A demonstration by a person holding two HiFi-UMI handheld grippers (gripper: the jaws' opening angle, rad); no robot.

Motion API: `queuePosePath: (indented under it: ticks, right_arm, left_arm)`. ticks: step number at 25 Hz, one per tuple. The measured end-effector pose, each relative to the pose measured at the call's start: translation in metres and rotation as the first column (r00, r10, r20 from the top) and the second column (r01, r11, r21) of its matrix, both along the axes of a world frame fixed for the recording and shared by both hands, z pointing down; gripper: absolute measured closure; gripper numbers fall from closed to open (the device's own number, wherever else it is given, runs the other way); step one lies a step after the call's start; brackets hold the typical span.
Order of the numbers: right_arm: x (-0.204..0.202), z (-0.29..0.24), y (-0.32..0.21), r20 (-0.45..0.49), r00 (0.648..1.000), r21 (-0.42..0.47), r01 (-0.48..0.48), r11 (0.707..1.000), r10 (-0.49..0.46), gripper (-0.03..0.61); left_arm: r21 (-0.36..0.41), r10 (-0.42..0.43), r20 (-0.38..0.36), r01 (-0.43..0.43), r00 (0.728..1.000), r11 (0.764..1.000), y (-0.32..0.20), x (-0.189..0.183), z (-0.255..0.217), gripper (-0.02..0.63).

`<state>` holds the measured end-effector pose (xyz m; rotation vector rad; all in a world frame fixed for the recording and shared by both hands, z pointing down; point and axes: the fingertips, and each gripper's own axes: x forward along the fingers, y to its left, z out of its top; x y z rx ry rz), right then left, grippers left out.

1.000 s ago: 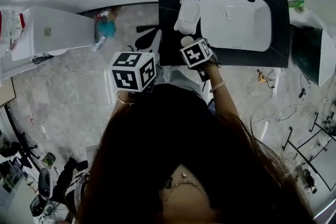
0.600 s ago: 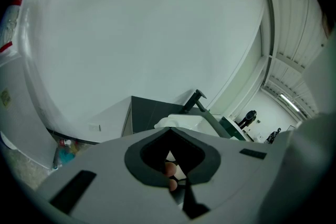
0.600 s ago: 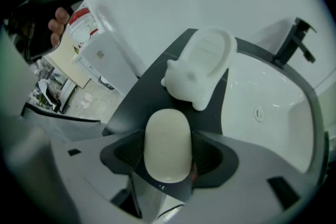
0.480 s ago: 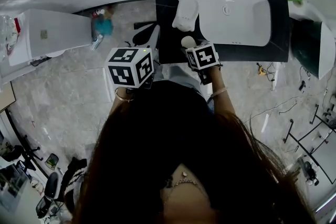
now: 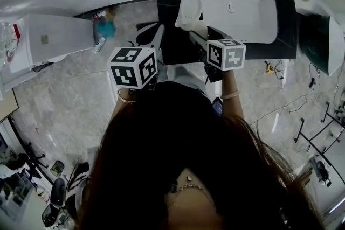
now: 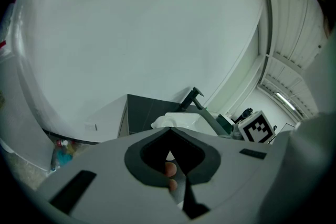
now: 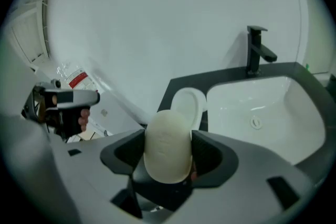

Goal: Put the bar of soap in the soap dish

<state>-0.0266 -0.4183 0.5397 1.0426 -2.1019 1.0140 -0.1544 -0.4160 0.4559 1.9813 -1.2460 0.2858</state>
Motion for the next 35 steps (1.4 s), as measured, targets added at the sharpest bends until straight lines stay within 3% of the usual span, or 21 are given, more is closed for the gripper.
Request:
queuePosePath:
  ticks: [6, 11, 17, 26, 32, 35]
  right_arm:
    - [-0.009, -0.02, -0.065, 0.032, 0.993, 0.129, -0.117, 0.985, 0.113, 0.287]
    - [-0.016, 0.002, -0.088, 0.043, 0.963, 0.18, -0.268, 0.946, 0.265, 0.288]
    - [-0.015, 0.025, -0.088, -0.014, 0.928, 0.259, -0.357, 0.897, 0.373, 0.308]
    - [-0.019, 0.014, -0.091, 0.014, 0.934, 0.313, -0.343, 0.886, 0.357, 0.305]
    - [-0.007, -0.025, -0.089, 0.043, 0.929, 0.391, -0.354, 0.85, 0.368, 0.305]
    - [0.003, -0.046, -0.077, 0.037, 0.934, 0.402, -0.34, 0.85, 0.356, 0.308]
  left_arm:
    - [-0.005, -0.007, 0.007, 0.007, 1.0, 1.0, -0.002, -0.008, 0.001, 0.616]
    - [-0.013, -0.019, 0.018, 0.019, 1.0, 1.0, -0.006, -0.02, 0.003, 0.616]
    - [-0.02, -0.019, 0.028, 0.019, 0.999, 1.0, -0.011, -0.029, 0.004, 0.617]
    - [-0.021, 0.014, 0.03, -0.013, 0.999, 1.0, -0.013, -0.028, 0.007, 0.617]
    - [-0.005, 0.029, 0.028, -0.029, 0.999, 1.0, -0.013, -0.022, 0.002, 0.617]
    - [0.002, 0.032, 0.034, -0.032, 0.999, 0.999, -0.013, -0.018, 0.001, 0.616]
